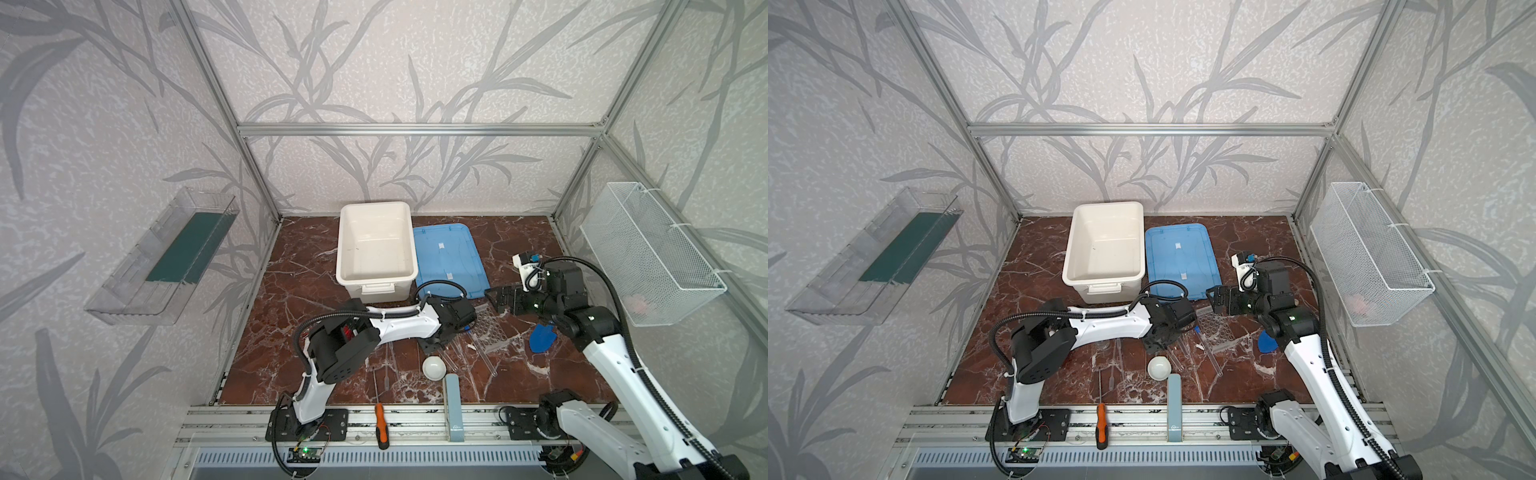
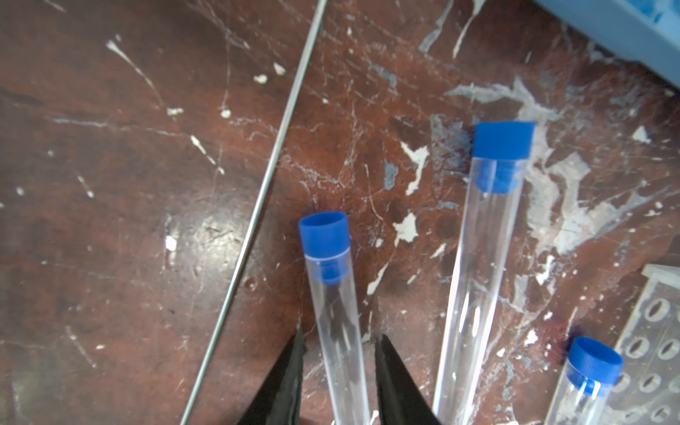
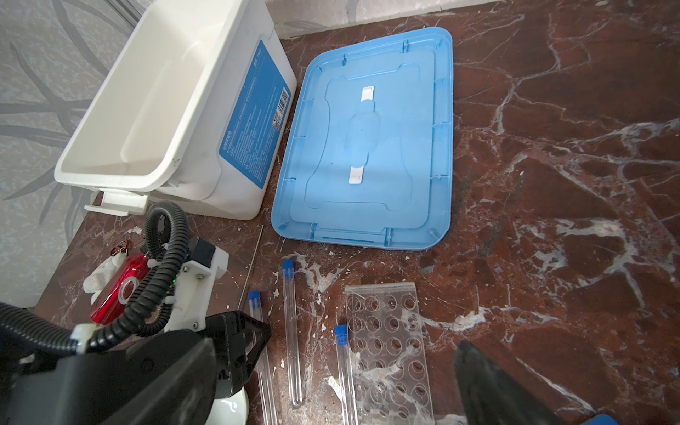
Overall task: Organize the chemistry lab equipment
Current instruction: 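Move the left gripper down over a blue-capped clear test tube, then close the left gripper on the test tube and lift it upright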
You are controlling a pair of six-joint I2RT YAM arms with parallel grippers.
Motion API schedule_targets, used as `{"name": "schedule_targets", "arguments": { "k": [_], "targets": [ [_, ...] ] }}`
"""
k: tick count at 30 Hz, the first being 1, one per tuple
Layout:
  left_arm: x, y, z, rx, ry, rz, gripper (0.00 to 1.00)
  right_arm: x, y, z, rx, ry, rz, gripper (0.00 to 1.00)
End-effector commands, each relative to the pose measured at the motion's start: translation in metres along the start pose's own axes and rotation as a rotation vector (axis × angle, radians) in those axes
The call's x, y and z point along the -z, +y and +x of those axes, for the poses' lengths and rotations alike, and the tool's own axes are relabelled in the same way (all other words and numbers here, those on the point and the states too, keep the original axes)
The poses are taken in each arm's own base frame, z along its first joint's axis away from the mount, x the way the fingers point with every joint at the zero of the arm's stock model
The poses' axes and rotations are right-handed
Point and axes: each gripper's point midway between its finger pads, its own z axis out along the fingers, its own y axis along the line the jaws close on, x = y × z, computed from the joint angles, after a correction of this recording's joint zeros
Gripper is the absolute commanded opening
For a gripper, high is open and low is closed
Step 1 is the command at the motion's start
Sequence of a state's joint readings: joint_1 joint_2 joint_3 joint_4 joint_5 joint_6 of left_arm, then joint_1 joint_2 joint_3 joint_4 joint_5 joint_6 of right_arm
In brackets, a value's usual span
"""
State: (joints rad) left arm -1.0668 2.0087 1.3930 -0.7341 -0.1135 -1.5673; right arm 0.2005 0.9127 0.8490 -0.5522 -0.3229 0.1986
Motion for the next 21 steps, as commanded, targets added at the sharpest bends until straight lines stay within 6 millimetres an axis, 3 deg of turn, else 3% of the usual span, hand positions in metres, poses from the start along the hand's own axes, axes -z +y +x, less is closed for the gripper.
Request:
{"name": "schedule_targets", "arguments": {
  "k": [1, 10, 15, 21],
  "targets": [
    [-0.003, -0.006, -0.005, 0.023, -0.023, -0.004, 0.31, -0.001, -0.001, 0.002, -0.006, -0.002, 0.005, 0.99],
    [-0.006, -0.015, -0.006, 0.006, -0.020, 0.016, 0.17, 0.000, -0.004, 0.001, -0.007, -0.009, 0.017, 0.99],
    [0.001, -0.020, -0.014, -0.005, -0.053, 0.040, 0.17, 0.000, -0.005, 0.001, -0.014, -0.010, 0.021, 0.99],
    [0.033, -0.044, -0.037, -0.045, -0.151, 0.164, 0.13, 0.006, -0.006, -0.006, -0.021, -0.050, 0.028, 0.99]
  ]
}}
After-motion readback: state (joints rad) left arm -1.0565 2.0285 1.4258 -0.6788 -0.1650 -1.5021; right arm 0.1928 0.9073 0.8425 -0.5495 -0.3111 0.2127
